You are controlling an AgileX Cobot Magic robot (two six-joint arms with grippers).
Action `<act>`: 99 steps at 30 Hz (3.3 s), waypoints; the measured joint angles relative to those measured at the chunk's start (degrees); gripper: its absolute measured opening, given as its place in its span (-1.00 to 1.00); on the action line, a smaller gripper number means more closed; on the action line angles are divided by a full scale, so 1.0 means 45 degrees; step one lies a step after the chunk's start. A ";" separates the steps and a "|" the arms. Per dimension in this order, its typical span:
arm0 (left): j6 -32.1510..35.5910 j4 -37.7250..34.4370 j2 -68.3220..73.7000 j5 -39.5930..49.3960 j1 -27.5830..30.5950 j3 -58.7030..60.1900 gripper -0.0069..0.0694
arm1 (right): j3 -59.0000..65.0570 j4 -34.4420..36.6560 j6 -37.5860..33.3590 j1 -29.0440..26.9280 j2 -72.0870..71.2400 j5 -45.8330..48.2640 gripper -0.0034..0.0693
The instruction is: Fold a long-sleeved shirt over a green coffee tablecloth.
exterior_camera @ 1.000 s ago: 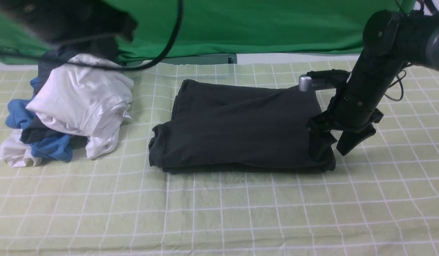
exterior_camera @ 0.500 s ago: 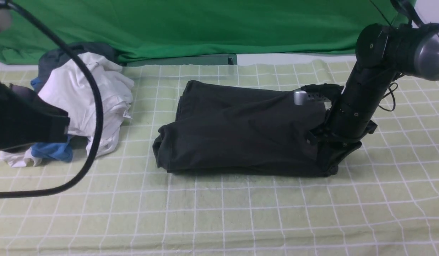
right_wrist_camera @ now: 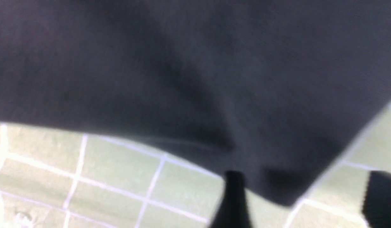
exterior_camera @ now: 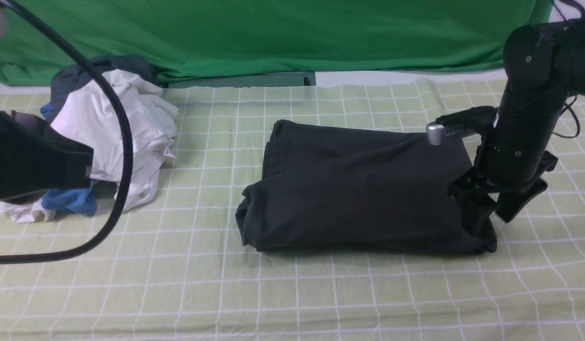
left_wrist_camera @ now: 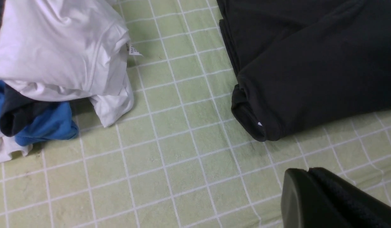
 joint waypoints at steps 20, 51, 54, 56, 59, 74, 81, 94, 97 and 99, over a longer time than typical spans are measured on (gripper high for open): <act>-0.0014 -0.0345 -0.3804 -0.2714 0.0000 0.4041 -0.79 | 0.3450 -0.0060 -0.0322 0.0000 -1.4726 -0.6464 -0.88; -0.0041 -0.0356 -0.4783 -0.7078 0.0000 0.6877 -0.79 | 1.3568 -0.0116 0.0423 0.0000 -2.4378 -1.6552 -0.80; -0.0041 -0.0356 -0.4783 -0.7078 0.0000 0.6877 -0.79 | 1.3568 -0.0116 0.0423 0.0000 -2.4378 -1.6552 -0.77; -0.0045 -0.0356 -0.4783 -0.7078 0.0000 0.6877 -0.79 | 1.3568 -0.0116 0.0423 0.0000 -2.4378 -1.6552 -0.76; -0.0045 -0.0356 -0.4783 -0.7078 0.0000 0.6877 -0.79 | 1.3568 -0.0116 0.0432 0.0000 -2.4378 -1.6552 -0.73; 0.2497 -0.0927 -0.8343 -1.0346 0.2724 0.9316 -0.79 | 1.3568 -0.0116 0.0432 0.0000 -2.4378 -1.6552 -0.65; 0.2523 -0.0962 -1.1136 -1.0716 0.4760 1.2416 -0.79 | 1.3568 -0.0116 0.0432 0.0000 -2.4378 -1.6552 -0.61; 0.2579 -0.0962 -1.1474 -0.9949 0.4910 1.3467 -0.79 | 1.3568 -0.0116 0.0436 0.0000 -2.4378 -1.6552 -0.56; 0.2749 -0.0962 -1.1474 -0.9934 0.4910 1.3467 -0.79 | 1.3568 -0.0116 0.0436 0.0000 -2.4378 -1.6552 -0.54; 0.2812 -0.0962 -1.1474 -0.9934 0.4910 1.3467 -0.79 | 1.3568 -0.0116 0.0436 0.0000 -2.4378 -1.6552 -0.53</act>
